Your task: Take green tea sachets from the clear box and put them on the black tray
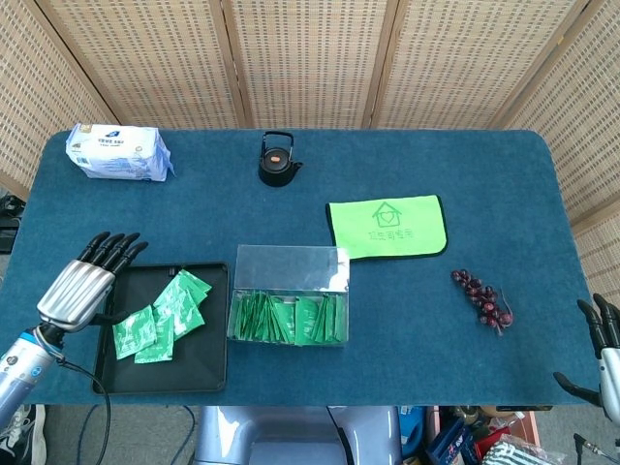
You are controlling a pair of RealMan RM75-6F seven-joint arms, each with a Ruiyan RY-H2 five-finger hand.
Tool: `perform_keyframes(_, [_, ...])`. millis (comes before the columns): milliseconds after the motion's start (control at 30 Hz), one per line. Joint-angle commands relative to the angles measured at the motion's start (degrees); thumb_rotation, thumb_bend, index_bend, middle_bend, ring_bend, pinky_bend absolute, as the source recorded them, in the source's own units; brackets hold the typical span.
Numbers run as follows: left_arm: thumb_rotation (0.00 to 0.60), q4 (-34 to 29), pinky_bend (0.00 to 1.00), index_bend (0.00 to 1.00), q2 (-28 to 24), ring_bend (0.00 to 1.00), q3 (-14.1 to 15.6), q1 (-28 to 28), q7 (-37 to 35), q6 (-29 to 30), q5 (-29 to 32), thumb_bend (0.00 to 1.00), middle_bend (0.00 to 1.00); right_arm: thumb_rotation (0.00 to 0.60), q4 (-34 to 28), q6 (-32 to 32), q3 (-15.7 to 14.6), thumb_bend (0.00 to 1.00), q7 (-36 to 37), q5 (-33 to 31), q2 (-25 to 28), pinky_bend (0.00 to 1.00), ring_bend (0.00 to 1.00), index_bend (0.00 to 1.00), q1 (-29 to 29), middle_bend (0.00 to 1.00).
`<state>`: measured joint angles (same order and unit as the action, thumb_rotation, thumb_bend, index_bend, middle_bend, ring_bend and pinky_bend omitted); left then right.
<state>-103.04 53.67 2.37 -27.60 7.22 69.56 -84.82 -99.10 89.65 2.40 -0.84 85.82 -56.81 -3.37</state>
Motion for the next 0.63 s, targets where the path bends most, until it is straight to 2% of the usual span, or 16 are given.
perform_keyframes(33, [0.6, 0.45, 0.0, 0.0, -0.3, 0.0, -0.48, 2.2, -3.21, 3.16, -0.79, 0.11, 0.0, 0.6, -0.03, 0.17, -0.04, 0.0, 0.06, 0.18, 0.04, 0.0, 0.0, 0.0, -0.06, 0.0])
perform_keyframes(200, [0.6, 3.23, 0.0, 0.0, 1.65, 0.0, -0.61, 7.97, -7.86, 10.76, -0.32, 0.11, 0.0, 0.6, -0.1, 0.85, -0.05, 0.0, 0.28, 0.65, 0.12, 0.0, 0.0, 0.0, -0.26, 0.0])
perform_keyframes(367, [0.6, 5.68, 0.0, 0.0, 5.9, 0.0, 0.45, 15.23, -4.02, 18.69, 0.99, 0.11, 0.0, 0.6, 1.1, 3.9, 0.55, 0.0, 0.41, 1.93, -0.5, 0.0, 0.0, 0.0, -0.99, 0.0])
perform_keyframes(633, [0.6, 6.17, 0.0, 0.0, 6.9, 0.0, 0.51, 17.71, -2.57, 21.17, -1.72, 0.11, 0.0, 0.6, 2.83, 6.35, 0.84, 0.0, 0.35, 3.45, -1.67, 0.0, 0.0, 0.0, -1.52, 0.0])
